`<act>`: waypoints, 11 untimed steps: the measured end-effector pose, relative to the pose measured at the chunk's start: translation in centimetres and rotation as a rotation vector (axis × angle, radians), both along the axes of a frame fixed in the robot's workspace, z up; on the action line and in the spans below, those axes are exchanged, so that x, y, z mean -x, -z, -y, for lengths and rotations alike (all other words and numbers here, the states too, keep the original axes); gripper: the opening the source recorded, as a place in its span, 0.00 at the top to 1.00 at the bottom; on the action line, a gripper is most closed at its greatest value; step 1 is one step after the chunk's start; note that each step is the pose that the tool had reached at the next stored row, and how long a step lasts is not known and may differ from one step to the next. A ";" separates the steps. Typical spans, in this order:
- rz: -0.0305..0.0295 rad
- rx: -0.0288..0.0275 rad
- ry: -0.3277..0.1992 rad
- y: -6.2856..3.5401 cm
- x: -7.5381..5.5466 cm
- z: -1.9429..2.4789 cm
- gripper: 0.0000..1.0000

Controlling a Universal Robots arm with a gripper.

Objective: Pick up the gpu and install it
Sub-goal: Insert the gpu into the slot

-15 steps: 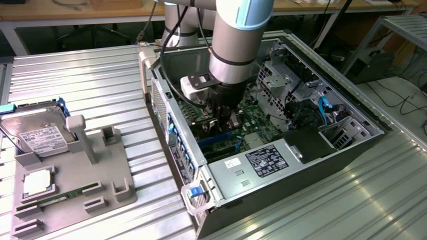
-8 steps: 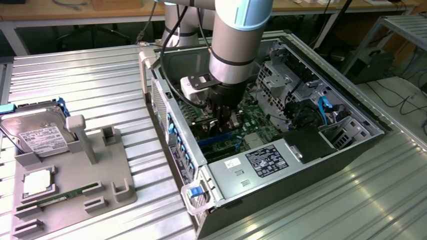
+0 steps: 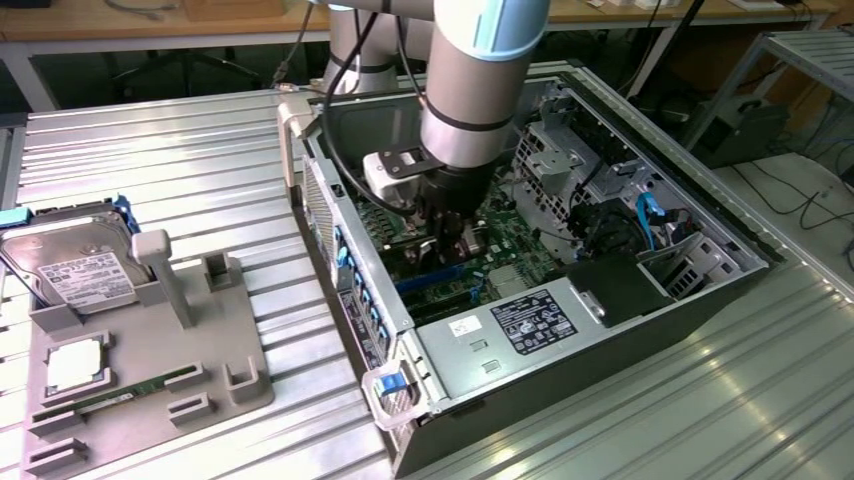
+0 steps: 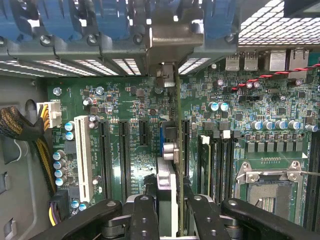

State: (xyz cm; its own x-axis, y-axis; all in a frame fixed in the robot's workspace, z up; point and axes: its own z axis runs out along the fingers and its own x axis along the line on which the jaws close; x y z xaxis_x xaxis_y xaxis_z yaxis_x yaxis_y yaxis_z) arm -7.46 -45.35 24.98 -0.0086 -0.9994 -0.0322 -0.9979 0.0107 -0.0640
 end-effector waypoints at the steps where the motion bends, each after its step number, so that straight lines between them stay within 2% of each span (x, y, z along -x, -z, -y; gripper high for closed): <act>1: -0.0001 0.0000 0.000 0.00 -0.1 0.00 0.72; 11: -0.0007 -0.0015 0.000 0.10 -0.1 -0.01 0.72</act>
State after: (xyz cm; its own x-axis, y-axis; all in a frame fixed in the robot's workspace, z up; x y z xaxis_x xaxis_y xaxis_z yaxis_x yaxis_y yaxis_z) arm -7.39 -45.34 24.88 -0.0087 -0.9994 -0.0337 -0.9979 0.0108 -0.0633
